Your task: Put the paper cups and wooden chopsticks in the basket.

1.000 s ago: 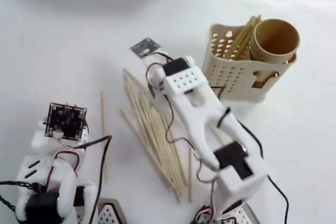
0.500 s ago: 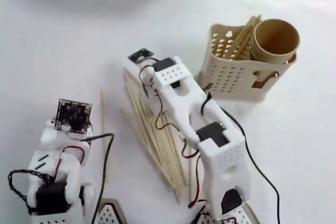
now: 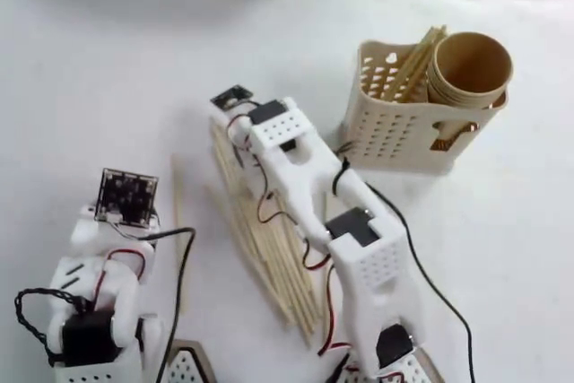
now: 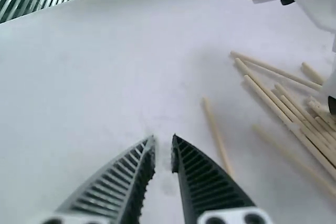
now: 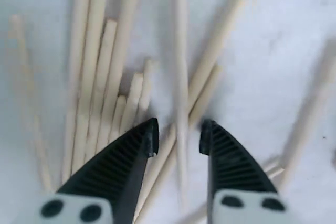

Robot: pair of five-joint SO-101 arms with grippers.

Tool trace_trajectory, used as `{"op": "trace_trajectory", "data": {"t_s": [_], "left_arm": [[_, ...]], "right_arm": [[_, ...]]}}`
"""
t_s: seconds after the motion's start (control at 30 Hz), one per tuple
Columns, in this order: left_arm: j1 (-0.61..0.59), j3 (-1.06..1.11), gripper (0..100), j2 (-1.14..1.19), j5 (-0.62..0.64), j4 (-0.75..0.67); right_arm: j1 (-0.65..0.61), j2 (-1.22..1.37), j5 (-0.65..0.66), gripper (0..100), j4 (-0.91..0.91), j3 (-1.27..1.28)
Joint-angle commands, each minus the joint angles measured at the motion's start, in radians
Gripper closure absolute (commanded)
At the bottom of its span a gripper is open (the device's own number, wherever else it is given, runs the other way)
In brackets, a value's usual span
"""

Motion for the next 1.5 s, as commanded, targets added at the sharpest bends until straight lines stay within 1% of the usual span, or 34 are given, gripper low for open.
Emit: {"op": "trace_trajectory", "data": {"t_s": [0.0,0.1,0.27,0.63,0.8,0.9,1.0,1.13,1.27,1.37,1.47], "left_arm": [[-0.002,0.008,93,-0.008,-0.002,-0.018],[-0.002,0.012,93,-0.008,-0.002,-0.021],[-0.001,0.023,93,-0.008,-0.002,-0.025],[-0.001,0.025,93,-0.008,-0.003,-0.025],[-0.001,0.025,93,-0.008,-0.003,-0.025],[-0.001,0.04,93,-0.008,-0.003,-0.032],[-0.004,0.04,93,-0.008,-0.003,-0.04],[-0.004,0.04,93,-0.008,-0.003,-0.04],[-0.004,0.04,93,-0.008,-0.003,-0.038],[-0.004,0.04,93,-0.008,-0.003,-0.038],[-0.004,0.04,93,-0.008,-0.003,-0.038]], "right_arm": [[0.019,0.004,-0.002,94.7,0.005,0.006],[0.041,-0.001,0.0,98.1,0.01,0.008],[0.027,-0.068,0.046,98.1,0.058,0.0],[0.021,-0.483,0.048,98.1,0.266,0.006],[0.019,-0.668,0.048,98.1,0.315,0.006],[0.019,-0.72,0.041,98.1,0.335,0.029],[0.021,-0.714,0.006,98.1,0.303,0.124],[0.021,-0.676,-0.002,98.1,0.139,0.33],[0.027,-0.622,-0.066,98.1,-0.024,0.499],[0.025,-0.57,-0.086,98.1,-0.081,0.578],[0.024,-0.519,-0.115,97.7,-0.097,0.595]]}}
